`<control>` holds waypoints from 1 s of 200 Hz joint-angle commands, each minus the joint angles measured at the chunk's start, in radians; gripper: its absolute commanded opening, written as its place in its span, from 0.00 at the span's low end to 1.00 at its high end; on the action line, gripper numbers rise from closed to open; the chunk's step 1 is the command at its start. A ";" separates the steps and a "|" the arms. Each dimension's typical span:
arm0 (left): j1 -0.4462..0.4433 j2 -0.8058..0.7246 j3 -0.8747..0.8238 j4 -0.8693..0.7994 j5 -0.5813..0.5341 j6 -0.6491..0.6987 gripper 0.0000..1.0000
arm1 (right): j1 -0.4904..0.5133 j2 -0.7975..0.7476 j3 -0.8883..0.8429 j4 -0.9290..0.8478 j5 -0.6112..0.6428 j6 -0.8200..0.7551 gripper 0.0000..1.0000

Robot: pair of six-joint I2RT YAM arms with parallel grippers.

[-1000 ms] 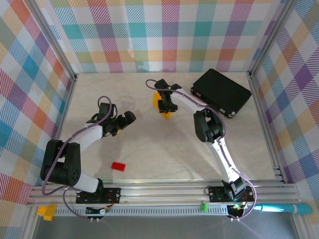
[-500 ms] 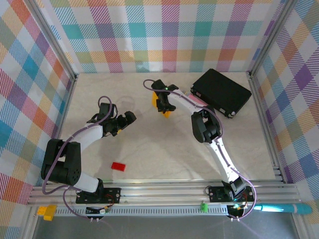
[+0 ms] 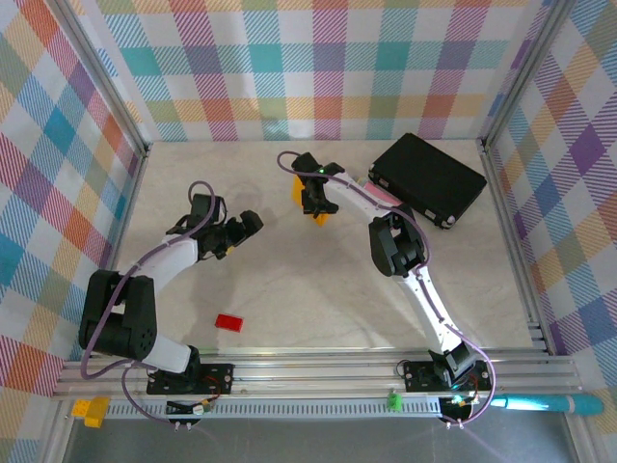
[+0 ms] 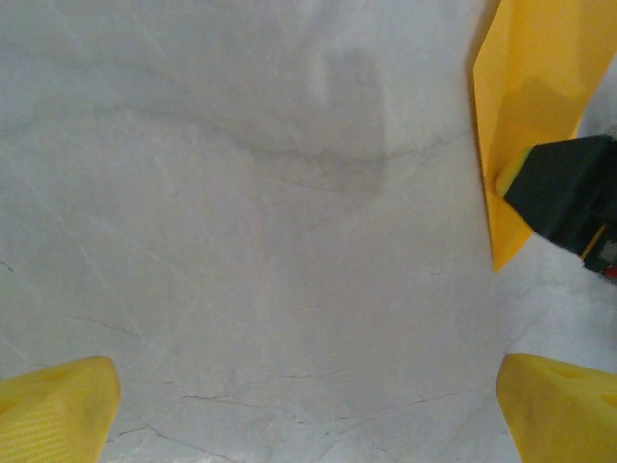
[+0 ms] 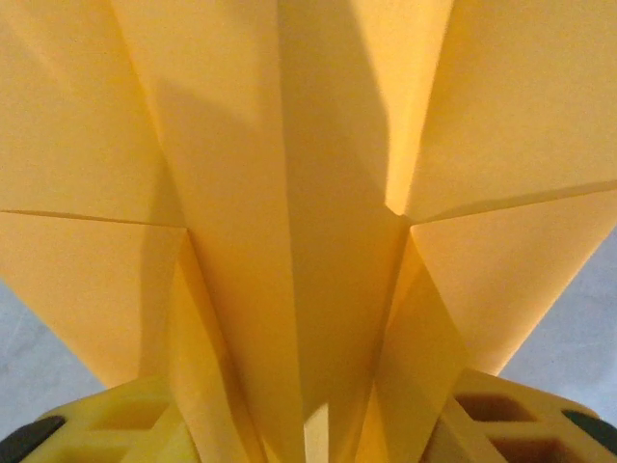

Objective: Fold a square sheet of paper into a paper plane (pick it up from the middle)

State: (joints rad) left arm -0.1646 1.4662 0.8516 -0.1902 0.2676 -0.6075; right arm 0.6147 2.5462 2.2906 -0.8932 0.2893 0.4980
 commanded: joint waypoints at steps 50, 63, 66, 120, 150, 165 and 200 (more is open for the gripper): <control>0.027 -0.143 0.200 -0.112 -0.092 0.079 1.00 | -0.009 -0.287 -0.027 -0.024 0.018 -0.065 0.61; 0.043 -0.179 0.203 -0.103 -0.122 0.083 1.00 | -0.008 -0.371 -0.104 0.007 0.059 -0.072 0.66; 0.047 -0.187 0.200 -0.097 -0.128 0.082 1.00 | -0.008 -0.391 -0.135 0.017 0.072 -0.074 0.67; 0.087 -0.365 0.007 0.116 -0.361 0.154 1.00 | -0.075 -0.877 -0.786 0.339 0.315 -0.052 0.99; 0.106 -0.365 -0.089 0.186 -0.487 0.210 1.00 | -0.182 -1.073 -1.069 0.436 0.383 -0.018 0.99; 0.108 -0.353 -0.166 0.280 -0.547 0.253 1.00 | -0.231 -1.139 -1.195 0.506 0.461 -0.043 0.99; 0.109 -0.303 -0.363 0.597 -0.674 0.359 1.00 | -0.344 -1.220 -1.461 0.792 0.510 -0.189 0.99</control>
State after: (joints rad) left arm -0.0700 1.1301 0.5846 0.1452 -0.2684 -0.3576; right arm 0.3290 1.3670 0.9447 -0.3485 0.7235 0.4004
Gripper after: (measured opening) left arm 0.997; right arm 0.990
